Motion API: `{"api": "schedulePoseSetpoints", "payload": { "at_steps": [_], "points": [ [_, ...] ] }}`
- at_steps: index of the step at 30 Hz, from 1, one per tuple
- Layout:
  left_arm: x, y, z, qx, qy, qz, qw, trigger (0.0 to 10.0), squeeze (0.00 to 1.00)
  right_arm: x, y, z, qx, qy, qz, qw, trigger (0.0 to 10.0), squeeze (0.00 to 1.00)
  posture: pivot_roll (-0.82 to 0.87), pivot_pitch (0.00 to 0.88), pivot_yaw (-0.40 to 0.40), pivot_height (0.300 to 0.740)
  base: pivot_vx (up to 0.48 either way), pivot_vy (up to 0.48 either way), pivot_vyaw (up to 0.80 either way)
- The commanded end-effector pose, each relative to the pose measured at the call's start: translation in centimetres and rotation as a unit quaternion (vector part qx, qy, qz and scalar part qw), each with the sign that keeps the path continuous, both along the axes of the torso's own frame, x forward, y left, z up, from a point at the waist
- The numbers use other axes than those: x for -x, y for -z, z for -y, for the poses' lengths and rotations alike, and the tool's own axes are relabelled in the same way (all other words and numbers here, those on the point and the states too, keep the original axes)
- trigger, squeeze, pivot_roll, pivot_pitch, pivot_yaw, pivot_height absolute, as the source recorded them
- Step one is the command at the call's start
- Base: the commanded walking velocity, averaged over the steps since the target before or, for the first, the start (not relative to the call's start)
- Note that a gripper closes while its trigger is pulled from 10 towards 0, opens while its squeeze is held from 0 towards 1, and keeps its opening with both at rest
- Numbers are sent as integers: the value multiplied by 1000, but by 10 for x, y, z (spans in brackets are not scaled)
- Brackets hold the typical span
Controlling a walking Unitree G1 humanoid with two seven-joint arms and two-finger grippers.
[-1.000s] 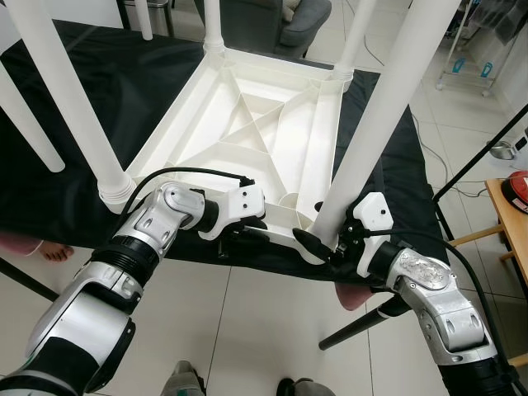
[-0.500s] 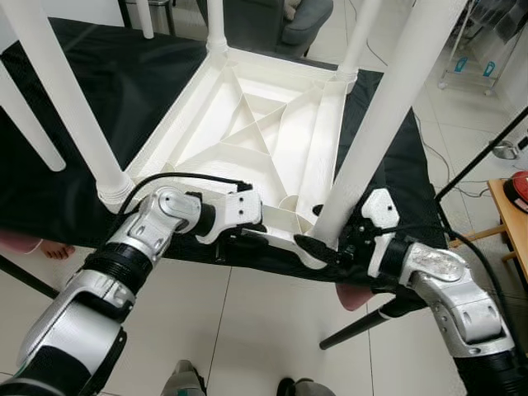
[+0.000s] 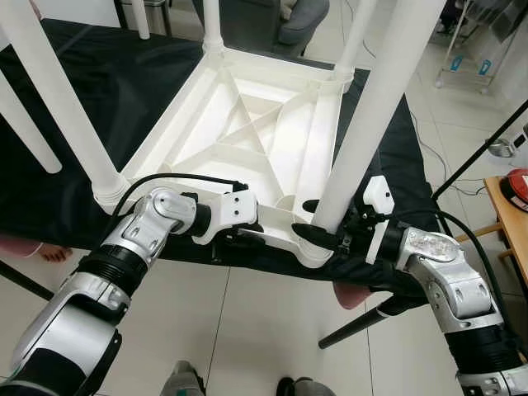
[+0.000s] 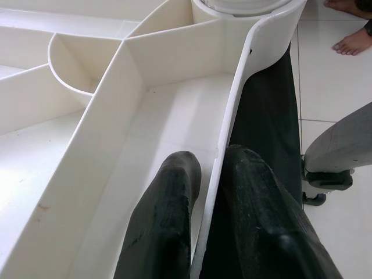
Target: Building children table
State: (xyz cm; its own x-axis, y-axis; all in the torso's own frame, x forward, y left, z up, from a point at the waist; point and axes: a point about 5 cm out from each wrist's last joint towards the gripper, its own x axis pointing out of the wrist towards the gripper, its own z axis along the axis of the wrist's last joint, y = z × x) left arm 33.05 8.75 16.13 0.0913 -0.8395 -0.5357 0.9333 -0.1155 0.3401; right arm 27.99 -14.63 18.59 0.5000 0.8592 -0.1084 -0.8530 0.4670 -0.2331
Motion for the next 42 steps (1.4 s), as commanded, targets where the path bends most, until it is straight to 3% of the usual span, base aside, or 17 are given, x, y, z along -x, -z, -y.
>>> {"api": "schedulePoseSetpoints", "payload": {
  "at_steps": [1, 17, 18, 19, 20, 22, 23, 25, 26, 27, 28, 31, 32, 33, 34, 37, 42],
  "points": [
    [16, -7, 23, 10, 113, -18, 993, 0, 0, 4, 13, -16, 10, -30, -32, 999, 0, 0, 148, 137, -53, 740, 0, 0, 0],
    [16, -11, 30, 32, 114, -16, 993, 0, 0, -7, 36, -16, -12, 254, -20, 967, 0, 0, 139, 154, -55, 740, 0, 0, 0],
    [17, -12, 31, 37, 123, -19, 992, 0, 0, -4, 41, -16, -22, 367, -14, 930, 0, 0, 133, 160, -52, 740, 0, 0, 0],
    [17, -12, 31, 37, 123, -19, 992, 0, 0, -4, 41, -16, -22, 367, -14, 930, 0, 0, 133, 160, -52, 740, 0, 0, 0],
    [18, -13, 33, 41, 131, -19, 990, 0, 0, 2, 41, -10, -34, 484, 4, 875, 0, 0, 132, 163, -50, 740, 0, 0, 0],
    [18, -13, 33, 41, 131, -19, 990, 0, 0, 2, 41, -10, -34, 484, 4, 875, 0, 0, 132, 163, -50, 740, 0, 0, 0],
    [19, -13, 34, 45, 136, -19, 989, 0, 0, 6, 40, -4, -47, 552, 16, 832, 0, 0, 132, 163, -50, 740, 0, 0, 0],
    [19, -13, 34, 45, 136, -19, 989, 0, 0, 6, 40, -4, -47, 552, 16, 832, 0, 0, 132, 163, -50, 740, 0, 0, 0],
    [19, -14, 34, 47, 139, -19, 989, 0, 0, 8, 38, 0, -56, 581, 24, 811, 3647, 0, 133, 164, -49, 740, 0, 0, 0],
    [19, -14, 34, 47, 139, -19, 989, 0, 0, 8, 38, 0, -56, 581, 24, 811, 3647, 0, 133, 164, -49, 740, 0, 0, 0],
    [19, -14, 33, 48, 139, -19, 989, 0, 0, 6, 34, -3, -79, 564, 27, 822, 10000, 51, 133, 164, -49, 740, 0, 0, 0],
    [19, -14, 33, 49, 139, -19, 989, 0, 0, 4, 31, -5, -94, 544, 28, 834, 10000, 51, 133, 164, -49, 740, 0, 0, 0],
    [19, -13, 32, 49, 138, -20, 989, 0, 0, 0, 22, -24, -115, 431, 20, 895, 10000, 827, 131, 165, -51, 740, 0, 0, 0],
    [19, -13, 32, 49, 138, -20, 989, 0, 0, 0, 22, -24, -115, 431, 20, 895, 10000, 827, 131, 165, -51, 740, 0, 0, 0],
    [19, -13, 31, 49, 139, -21, 989, 0, 0, 5, 8, -40, -121, 285, 25, 951, 10000, 0, 131, 164, -51, 740, 0, 0, 0],
    [20, -12, 30, 48, 140, -22, 989, 0, 0, 16, -4, -45, -105, 145, 27, 984, 10000, 0, 133, 164, -50, 740, 0, 0, 0],
    [20, -12, 29, 46, 141, -23, 989, 0, 0, 26, -7, -35, -62, 29, 7, 998, 10000, 0, 135, 164, -50, 740, 0, 0, 0]
  ]
}}
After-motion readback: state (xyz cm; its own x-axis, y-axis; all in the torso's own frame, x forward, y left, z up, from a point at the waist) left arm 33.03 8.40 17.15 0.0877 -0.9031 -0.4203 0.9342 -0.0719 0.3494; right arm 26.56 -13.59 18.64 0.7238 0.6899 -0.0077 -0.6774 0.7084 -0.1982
